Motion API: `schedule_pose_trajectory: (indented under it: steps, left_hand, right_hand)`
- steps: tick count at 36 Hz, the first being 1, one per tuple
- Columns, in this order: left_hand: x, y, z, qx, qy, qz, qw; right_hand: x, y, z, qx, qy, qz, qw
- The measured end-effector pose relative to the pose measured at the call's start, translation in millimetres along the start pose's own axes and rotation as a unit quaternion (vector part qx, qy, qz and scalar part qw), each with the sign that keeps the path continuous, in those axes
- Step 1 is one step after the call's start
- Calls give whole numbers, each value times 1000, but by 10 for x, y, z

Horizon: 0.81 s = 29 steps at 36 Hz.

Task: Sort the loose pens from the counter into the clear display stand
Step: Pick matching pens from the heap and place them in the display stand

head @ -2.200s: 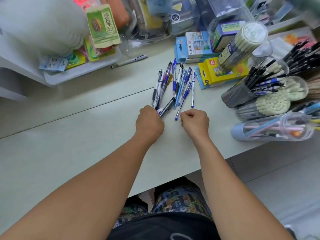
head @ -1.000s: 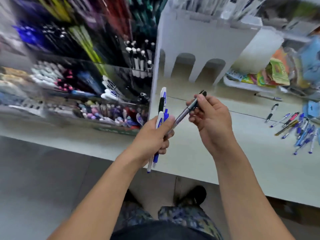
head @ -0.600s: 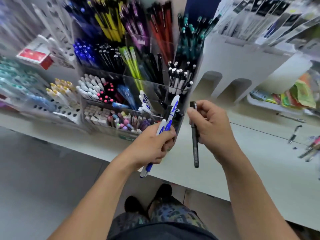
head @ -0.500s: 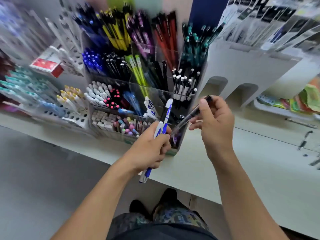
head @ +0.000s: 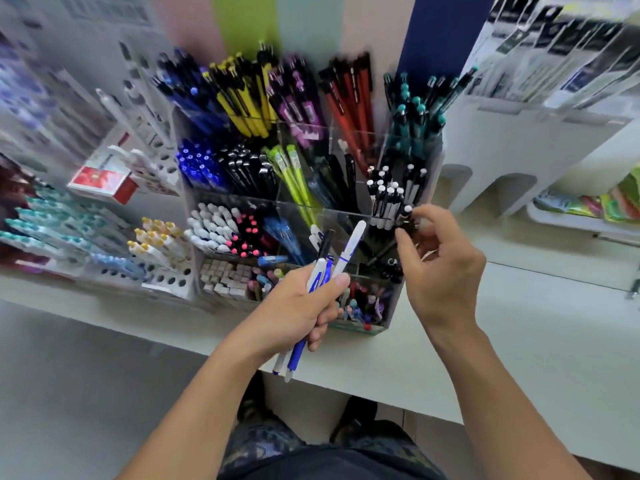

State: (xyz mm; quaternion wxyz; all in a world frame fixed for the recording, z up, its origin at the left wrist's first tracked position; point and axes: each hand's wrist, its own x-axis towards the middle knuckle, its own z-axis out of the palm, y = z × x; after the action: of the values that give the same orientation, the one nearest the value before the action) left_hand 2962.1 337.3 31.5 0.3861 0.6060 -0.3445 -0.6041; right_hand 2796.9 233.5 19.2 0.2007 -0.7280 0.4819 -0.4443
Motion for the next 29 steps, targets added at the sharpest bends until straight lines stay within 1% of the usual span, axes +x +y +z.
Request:
schedule_pose_trajectory:
  steps: [3,5,8,9,12,13,14,15,17,18,21,23,27,29]
  left_hand:
    - [60,18,-109,61,-5,13,998]
    - [94,9,-196,103,-2,15,995]
    - [122,-22,-341,193,4,46,980]
    - [128,-34,-390,210,5,54,976]
    - [156,-43,-504,234,-6,69,970]
    - [167,-28,-537,252,-10,80,964]
    - [174,1,-565,273,-14,95,957]
    - [176,37,-594,298,-16,112,948]
    - [167,103,-658,334,-13,143,932]
    - [166,117,-697,340,-10,157,927]
    - [178,86,-832,357,-7,181,916]
    - [178,63,-909,367,-1,187,911]
    - [141,50,-1034,365,-6,193,911]
    - [105,53,-1104,355,-2,202,913]
  right_hand:
    - [-78,4,79,-41,33,29,998]
    - [-177,20,166,-78,25,40,996]
    - [-283,6,260,-128,-6,40,991]
    - [-282,-30,268,-143,1,41,989]
    - [-210,-305,225,-157,77,55,983]
    - [-178,-454,217,-141,86,58,985]
    - [-146,-615,224,-109,65,63,990]
    - [-117,-769,247,-63,21,82,994]
    - [-77,-1003,312,40,-72,152,985]
    - [-67,-1070,343,70,-90,176,978]
    - [-64,-1158,422,108,-73,232,964]
    - [-94,-1194,488,147,-72,275,947]
    - [-168,-1287,638,187,-82,296,933]
    - [-168,-1336,661,226,-49,304,924]
